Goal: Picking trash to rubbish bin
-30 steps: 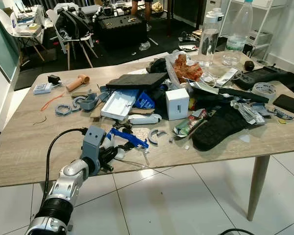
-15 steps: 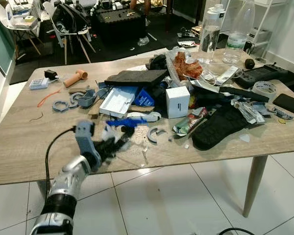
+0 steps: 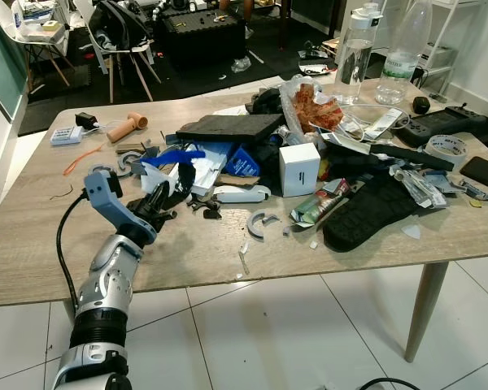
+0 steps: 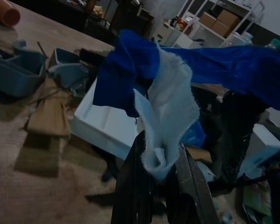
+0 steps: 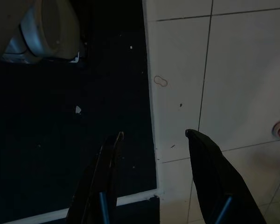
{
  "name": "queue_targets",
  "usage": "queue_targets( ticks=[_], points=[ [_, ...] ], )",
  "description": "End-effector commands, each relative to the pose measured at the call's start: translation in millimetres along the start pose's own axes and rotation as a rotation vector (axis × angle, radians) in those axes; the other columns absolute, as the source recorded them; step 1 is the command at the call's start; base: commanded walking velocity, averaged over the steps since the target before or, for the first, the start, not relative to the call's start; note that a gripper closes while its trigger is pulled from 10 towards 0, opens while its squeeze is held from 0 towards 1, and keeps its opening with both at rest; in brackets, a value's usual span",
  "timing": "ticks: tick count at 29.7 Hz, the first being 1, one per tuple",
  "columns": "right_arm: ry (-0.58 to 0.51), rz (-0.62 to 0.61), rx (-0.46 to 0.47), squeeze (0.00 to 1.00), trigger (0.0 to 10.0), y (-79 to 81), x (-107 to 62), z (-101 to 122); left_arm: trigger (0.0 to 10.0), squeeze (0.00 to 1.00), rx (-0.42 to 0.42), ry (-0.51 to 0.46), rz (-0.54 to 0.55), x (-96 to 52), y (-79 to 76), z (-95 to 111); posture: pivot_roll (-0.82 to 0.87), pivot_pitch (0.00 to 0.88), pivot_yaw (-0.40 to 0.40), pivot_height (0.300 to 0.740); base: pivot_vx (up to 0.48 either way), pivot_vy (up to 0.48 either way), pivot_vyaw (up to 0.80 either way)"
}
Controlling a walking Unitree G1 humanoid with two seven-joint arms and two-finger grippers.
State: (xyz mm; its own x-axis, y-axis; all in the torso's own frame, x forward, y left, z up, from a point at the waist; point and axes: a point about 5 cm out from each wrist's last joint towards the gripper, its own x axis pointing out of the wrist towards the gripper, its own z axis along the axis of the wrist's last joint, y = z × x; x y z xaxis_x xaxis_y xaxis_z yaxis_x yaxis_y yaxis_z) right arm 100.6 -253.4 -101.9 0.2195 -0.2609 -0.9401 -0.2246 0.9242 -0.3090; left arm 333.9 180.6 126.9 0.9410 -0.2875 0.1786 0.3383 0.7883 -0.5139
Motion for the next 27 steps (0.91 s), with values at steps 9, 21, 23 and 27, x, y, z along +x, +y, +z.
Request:
queue_targets(
  ticks=[9,21,23,27],
  points=[
    [0.000,0.018,-0.028,0.00,10.0,7.4,0.0,-0.8,10.0,0.00,-0.093,0.058,-0.096,-4.6,-20.8,-20.1,-0.08,0.041,0.106,0.740,0.000,0.000,0.00],
    [-0.001,0.022,-0.031,0.00,10.0,8.7,0.0,-0.2,10.0,0.00,-0.118,0.067,-0.235,-9.5,-42.2,-19.8,-0.07,0.042,0.105,0.740,0.000,0.000,0.00],
    [-0.001,0.022,-0.031,0.00,10.0,8.7,0.0,-0.2,10.0,0.00,-0.118,0.067,-0.235,-9.5,-42.2,-19.8,-0.07,0.042,0.105,0.740,0.000,0.000,0.00],
    [-0.001,0.023,-0.038,0.00,10.0,8.5,0.0,0.5,10.0,0.00,-0.098,0.102,-0.231,-9.9,-42.8,-25.3,-0.08,0.043,0.104,0.740,-0.160,0.000,0.00]
  ],
)
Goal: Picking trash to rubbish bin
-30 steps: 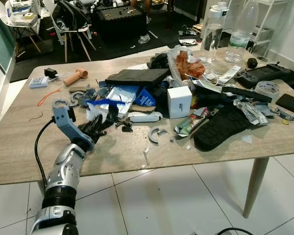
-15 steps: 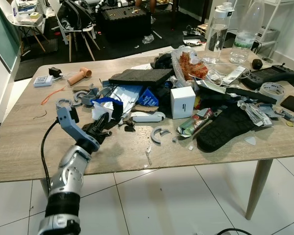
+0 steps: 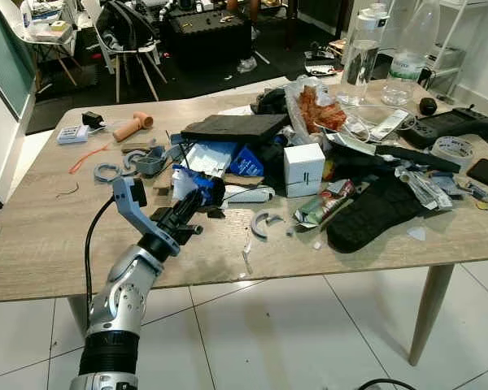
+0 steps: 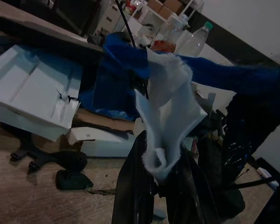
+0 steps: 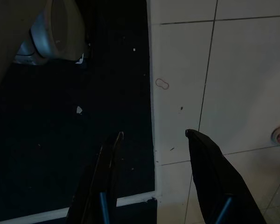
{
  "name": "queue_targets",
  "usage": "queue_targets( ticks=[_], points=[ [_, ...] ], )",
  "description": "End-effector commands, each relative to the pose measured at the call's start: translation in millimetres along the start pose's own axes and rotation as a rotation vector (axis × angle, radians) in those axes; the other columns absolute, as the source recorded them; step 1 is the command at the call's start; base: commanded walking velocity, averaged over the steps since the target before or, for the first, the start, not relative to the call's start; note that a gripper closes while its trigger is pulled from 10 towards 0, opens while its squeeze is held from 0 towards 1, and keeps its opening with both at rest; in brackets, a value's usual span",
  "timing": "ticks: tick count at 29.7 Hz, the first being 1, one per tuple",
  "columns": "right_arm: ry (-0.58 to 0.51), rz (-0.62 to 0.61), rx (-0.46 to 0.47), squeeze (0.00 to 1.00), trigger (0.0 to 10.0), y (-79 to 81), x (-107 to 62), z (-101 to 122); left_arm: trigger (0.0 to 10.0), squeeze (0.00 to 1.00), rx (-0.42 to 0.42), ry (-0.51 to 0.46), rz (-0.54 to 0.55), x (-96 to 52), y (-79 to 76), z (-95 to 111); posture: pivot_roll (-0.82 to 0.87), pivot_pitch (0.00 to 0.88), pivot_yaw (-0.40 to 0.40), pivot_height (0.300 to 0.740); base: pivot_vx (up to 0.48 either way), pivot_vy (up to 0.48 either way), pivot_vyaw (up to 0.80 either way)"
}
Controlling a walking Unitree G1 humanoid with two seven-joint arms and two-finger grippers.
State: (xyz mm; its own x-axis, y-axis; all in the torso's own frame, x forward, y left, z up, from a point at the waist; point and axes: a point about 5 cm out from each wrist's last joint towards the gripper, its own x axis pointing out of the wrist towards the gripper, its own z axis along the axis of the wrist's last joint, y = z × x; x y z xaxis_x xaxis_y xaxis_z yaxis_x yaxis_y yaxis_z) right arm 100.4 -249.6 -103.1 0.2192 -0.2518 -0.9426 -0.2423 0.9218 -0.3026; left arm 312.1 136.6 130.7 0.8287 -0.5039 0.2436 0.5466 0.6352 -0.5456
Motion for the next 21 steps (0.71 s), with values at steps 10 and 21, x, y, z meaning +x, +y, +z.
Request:
queue_targets(
  ticks=[10,21],
  points=[
    [-0.007,0.016,-0.037,0.00,10.0,5.0,0.0,2.7,10.0,0.00,0.001,0.053,-0.006,-4.1,-2.6,-7.9,-0.07,0.031,0.104,0.740,-0.346,0.000,0.00],
    [-0.016,0.019,-0.054,0.00,10.0,6.3,-0.1,5.7,10.0,0.00,0.009,0.068,-0.017,-3.7,-5.5,-10.4,-0.06,0.027,0.107,0.740,-0.363,0.000,0.00]
  ],
)
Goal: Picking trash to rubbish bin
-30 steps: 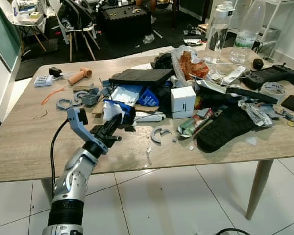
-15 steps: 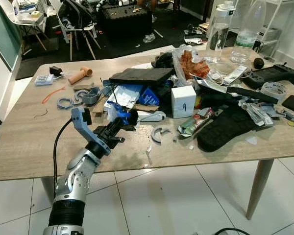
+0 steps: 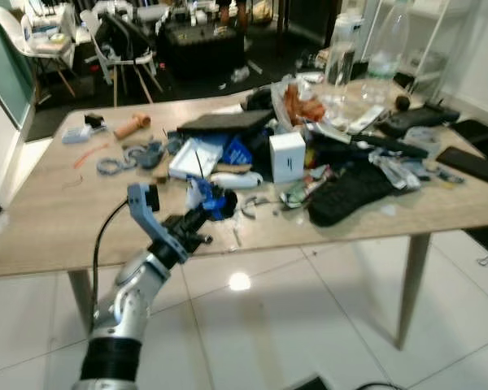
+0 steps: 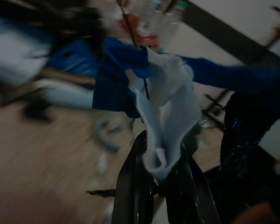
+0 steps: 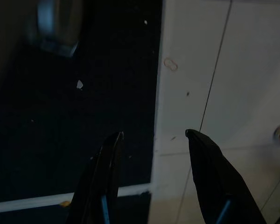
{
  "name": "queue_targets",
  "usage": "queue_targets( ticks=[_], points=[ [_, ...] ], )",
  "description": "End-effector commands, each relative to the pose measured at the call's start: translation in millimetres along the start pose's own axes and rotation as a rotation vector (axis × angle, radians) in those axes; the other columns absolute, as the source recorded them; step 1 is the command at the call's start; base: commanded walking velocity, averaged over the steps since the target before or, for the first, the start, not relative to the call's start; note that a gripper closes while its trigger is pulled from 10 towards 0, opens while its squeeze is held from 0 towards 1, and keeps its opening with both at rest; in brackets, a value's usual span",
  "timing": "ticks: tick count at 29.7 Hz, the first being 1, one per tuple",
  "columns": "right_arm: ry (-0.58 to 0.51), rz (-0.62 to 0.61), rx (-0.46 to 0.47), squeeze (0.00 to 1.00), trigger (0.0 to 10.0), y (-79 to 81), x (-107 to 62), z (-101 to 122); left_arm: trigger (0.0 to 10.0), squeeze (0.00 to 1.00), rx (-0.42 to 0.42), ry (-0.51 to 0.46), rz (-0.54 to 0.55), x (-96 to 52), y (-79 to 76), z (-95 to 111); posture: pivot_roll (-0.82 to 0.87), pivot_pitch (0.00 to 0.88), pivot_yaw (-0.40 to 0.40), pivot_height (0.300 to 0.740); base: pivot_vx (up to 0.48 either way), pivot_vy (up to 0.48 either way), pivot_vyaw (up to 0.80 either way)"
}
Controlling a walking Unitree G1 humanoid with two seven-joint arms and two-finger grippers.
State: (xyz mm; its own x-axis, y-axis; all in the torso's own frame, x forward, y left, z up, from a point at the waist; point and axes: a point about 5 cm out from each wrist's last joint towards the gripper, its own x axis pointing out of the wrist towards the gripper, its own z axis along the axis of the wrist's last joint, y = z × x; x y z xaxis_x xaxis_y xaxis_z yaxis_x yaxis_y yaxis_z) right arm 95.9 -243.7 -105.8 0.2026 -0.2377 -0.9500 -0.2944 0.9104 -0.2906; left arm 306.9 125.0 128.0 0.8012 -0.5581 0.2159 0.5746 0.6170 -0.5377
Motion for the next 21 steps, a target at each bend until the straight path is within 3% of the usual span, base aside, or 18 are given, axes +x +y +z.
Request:
queue_targets(
  ticks=[1,21],
  points=[
    [-0.028,0.000,-0.003,0.00,10.0,-1.3,-0.3,8.5,10.0,0.00,0.009,0.010,0.015,-4.5,2.3,-1.3,-0.06,0.028,0.106,0.740,-0.364,0.000,0.00],
    [-0.041,0.012,-0.014,0.00,10.0,6.3,-0.5,15.7,10.0,0.00,0.020,0.028,-0.018,0.8,-5.4,-5.2,-0.06,0.018,0.104,0.740,-0.364,0.000,0.00]
  ],
)
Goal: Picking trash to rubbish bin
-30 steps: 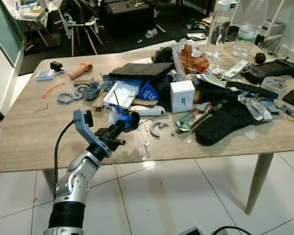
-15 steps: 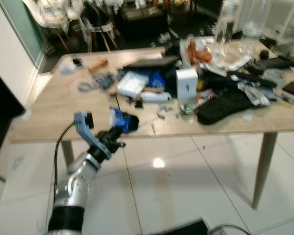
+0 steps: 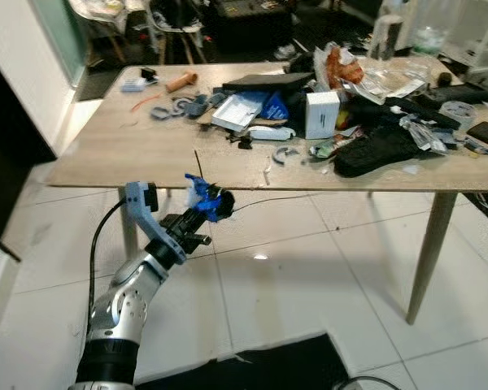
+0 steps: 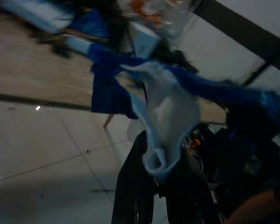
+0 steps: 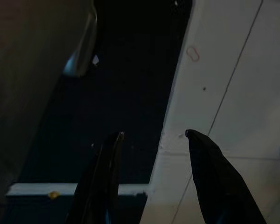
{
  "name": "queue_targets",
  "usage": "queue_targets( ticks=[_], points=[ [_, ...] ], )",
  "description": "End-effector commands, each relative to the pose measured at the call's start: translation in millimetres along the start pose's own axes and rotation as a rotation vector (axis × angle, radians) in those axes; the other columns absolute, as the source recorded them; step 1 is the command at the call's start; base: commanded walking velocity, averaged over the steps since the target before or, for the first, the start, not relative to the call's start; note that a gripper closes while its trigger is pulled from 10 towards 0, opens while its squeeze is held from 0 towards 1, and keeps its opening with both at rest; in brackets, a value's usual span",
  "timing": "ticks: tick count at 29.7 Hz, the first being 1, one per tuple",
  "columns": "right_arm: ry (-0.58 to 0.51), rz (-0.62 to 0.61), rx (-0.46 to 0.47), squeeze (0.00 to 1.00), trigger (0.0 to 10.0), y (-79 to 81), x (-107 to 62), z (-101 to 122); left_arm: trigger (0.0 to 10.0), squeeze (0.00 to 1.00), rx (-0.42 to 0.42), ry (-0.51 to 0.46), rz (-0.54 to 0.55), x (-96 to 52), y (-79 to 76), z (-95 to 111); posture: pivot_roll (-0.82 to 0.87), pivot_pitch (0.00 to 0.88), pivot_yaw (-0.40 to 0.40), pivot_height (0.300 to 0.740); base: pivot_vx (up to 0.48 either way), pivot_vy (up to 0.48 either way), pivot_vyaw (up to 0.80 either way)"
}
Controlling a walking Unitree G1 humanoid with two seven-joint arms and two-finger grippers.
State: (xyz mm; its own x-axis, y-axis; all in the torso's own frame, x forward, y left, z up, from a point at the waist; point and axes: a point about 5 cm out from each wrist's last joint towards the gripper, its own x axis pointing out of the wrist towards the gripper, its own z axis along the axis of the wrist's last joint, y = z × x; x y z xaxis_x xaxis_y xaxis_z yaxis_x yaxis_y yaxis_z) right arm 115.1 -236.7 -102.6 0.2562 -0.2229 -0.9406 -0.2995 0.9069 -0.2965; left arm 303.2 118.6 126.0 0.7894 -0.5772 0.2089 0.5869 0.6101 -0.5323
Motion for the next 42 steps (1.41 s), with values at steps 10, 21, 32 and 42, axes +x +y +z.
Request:
queue_targets(
  ticks=[10,21,32,42],
  points=[
    [0.010,0.020,-0.009,0.00,10.0,7.2,0.0,-1.7,10.0,0.00,0.023,0.008,-0.009,1.1,-1.0,1.3,-0.05,0.011,0.102,0.740,-0.387,0.000,0.00],
    [0.007,0.024,-0.018,0.00,10.0,8.7,0.0,-0.1,10.0,0.00,0.026,0.006,-0.015,0.9,-3.4,0.6,-0.04,0.014,0.096,0.740,-0.480,0.000,0.00],
    [0.005,0.023,-0.022,0.00,10.0,5.9,0.0,0.9,10.0,0.00,0.028,0.008,-0.019,1.6,-3.4,0.7,-0.04,0.012,0.097,0.740,-0.480,0.000,0.00],
    [0.010,0.025,-0.028,0.00,10.0,4.7,0.0,-1.5,10.0,0.00,0.032,0.015,-0.027,1.9,-4.8,0.2,-0.04,0.012,0.098,0.740,-0.480,0.000,0.00]
  ],
)
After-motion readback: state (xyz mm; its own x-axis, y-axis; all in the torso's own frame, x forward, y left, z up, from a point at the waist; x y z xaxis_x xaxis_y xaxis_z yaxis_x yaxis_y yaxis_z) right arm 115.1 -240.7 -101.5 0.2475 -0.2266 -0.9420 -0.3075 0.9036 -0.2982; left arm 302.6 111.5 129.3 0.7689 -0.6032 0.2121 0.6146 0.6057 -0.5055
